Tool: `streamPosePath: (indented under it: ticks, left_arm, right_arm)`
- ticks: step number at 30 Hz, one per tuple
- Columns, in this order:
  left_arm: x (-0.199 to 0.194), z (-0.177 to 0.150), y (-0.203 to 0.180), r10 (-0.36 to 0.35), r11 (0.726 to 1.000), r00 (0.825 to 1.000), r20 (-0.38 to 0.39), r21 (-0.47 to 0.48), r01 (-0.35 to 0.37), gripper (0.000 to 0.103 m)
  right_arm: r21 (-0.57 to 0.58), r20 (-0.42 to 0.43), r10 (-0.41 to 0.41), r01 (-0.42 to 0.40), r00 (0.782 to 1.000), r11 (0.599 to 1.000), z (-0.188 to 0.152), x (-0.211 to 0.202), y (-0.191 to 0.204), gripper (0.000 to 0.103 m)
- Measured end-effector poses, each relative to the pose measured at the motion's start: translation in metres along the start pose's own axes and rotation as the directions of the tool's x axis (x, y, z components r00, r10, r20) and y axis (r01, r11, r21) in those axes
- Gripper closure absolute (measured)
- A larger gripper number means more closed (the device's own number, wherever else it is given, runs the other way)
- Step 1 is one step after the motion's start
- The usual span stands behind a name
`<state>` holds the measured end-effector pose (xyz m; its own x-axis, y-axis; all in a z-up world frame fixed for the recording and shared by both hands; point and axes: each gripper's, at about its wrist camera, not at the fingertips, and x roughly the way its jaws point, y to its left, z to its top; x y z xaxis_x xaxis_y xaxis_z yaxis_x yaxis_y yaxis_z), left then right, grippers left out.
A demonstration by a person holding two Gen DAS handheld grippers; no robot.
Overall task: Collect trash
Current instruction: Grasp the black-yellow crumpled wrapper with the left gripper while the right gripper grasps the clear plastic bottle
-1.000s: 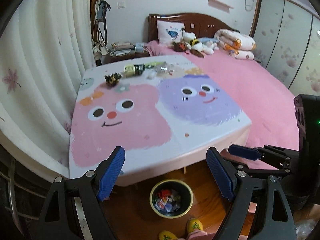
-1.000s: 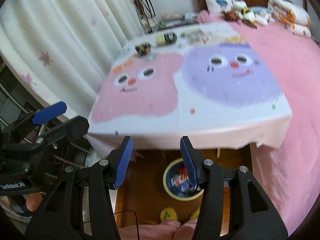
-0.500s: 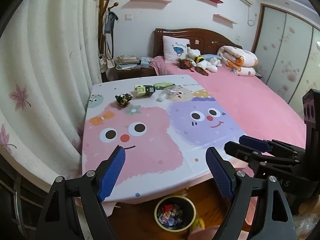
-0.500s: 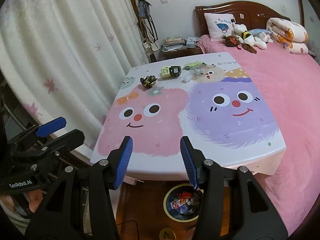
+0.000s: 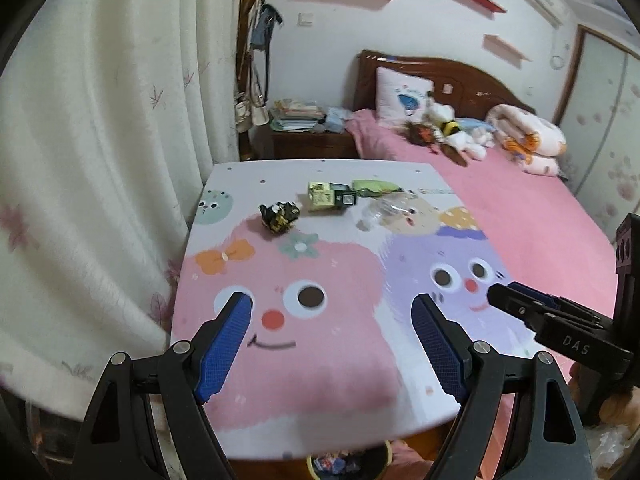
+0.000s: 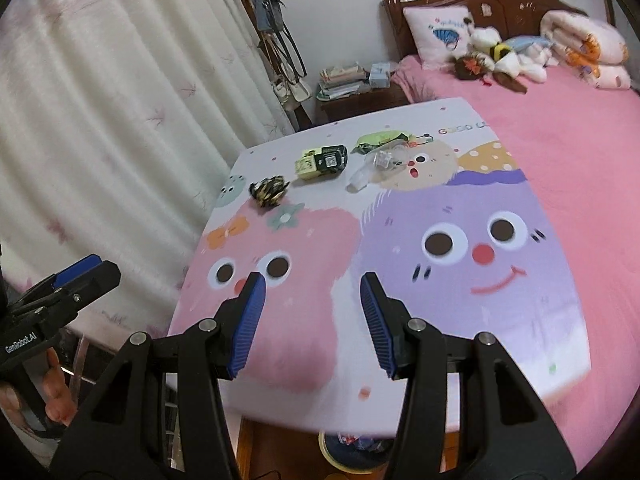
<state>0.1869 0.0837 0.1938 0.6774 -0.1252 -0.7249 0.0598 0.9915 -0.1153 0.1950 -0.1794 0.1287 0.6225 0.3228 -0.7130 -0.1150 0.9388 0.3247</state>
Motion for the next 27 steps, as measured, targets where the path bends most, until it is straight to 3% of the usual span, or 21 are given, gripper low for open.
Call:
streamPosePath:
  ticks: [7,13,20,27]
  left_arm:
    - [0.111,0.07,-0.006,0.092,0.991,0.99,-0.111,-0.083,-0.101,0.019]
    - [0.187,0.108,-0.002,0.161,0.971,0.971,-0.177,-0.15,-0.189,0.019]
    - [0.255,0.117,0.015,0.206,0.945,0.944,-0.256,-0.196,-0.26,0.019]
    - [0.308,0.12,0.031,0.233,0.93,0.923,-0.307,-0.206,-0.304,0.019]
  right_arm:
    - [0.048,-0.087,0.072,-0.068,0.994,0.996,0.08,0.089,-0.071,0.057]
    - [0.08,-0.152,0.112,-0.101,0.982,0.992,0.131,0.173,-0.115,0.057]
    - [0.188,-0.23,0.157,-0.115,0.96,0.975,0.145,0.271,-0.149,0.057]
    - [0.329,-0.255,0.215,-0.125,0.943,0.936,0.154,0.331,-0.162,0.057]
